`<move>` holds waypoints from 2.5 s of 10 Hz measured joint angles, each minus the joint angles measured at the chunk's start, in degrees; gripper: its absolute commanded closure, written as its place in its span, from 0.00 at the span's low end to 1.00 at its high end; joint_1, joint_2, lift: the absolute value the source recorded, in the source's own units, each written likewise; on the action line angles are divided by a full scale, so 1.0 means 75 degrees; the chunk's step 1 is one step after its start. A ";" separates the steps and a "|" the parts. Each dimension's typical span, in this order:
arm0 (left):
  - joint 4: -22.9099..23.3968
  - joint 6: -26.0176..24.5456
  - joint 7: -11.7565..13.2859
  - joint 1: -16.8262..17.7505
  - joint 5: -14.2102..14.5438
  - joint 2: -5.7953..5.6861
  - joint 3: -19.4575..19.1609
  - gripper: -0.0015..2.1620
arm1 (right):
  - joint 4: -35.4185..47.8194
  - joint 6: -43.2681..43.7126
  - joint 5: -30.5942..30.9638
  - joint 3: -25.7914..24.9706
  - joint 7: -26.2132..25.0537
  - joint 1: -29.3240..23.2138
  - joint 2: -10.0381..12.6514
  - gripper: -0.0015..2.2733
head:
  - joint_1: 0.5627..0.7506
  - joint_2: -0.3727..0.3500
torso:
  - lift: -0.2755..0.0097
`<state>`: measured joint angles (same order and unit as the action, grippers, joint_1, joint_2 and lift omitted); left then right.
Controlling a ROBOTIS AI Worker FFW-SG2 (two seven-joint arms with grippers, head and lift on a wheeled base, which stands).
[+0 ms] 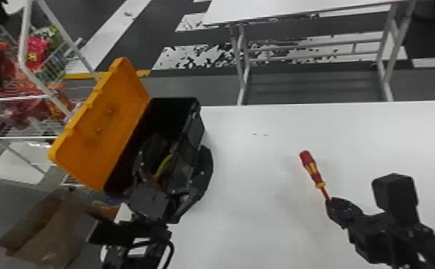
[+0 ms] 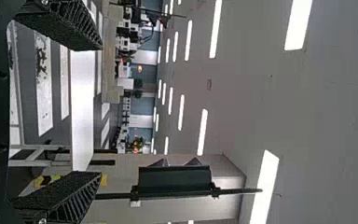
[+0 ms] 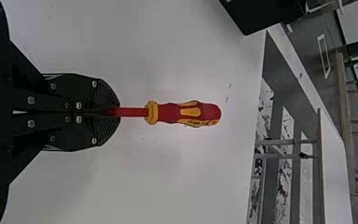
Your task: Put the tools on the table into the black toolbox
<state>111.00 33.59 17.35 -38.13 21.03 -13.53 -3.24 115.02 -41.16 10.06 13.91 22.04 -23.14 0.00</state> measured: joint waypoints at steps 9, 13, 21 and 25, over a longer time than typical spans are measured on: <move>0.0896 -0.5985 0.1461 0.0641 0.2728 0.0148 -0.0176 0.03 | 0.0912 0.2372 0.0075 0.0475 0.0772 -0.1010 0.0000 0.99 | 0.70 0.90 | 0.70; 0.1005 -0.7633 0.1471 0.1032 0.3645 0.0218 -0.0481 0.03 | 0.0918 0.2655 0.0268 0.0892 0.1082 -0.1096 0.0000 0.99 | 0.70 0.95 | 0.70; 0.1004 -0.8345 0.1498 0.1380 0.3579 0.0293 -0.0505 0.88 | 0.0906 0.2598 0.0451 0.1180 0.1163 -0.1075 0.0000 0.99 | 0.70 0.97 | 0.70; 0.1077 -0.8398 0.1635 0.1351 0.3284 0.0299 -0.0579 0.98 | 0.0904 0.2638 0.0426 0.1182 0.1030 -0.1109 0.0000 0.62 | 0.70 0.97 | 0.70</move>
<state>119.08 -29.39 29.61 -27.99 45.67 -11.29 -7.58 121.80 -21.38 13.26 22.78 29.76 -31.46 0.00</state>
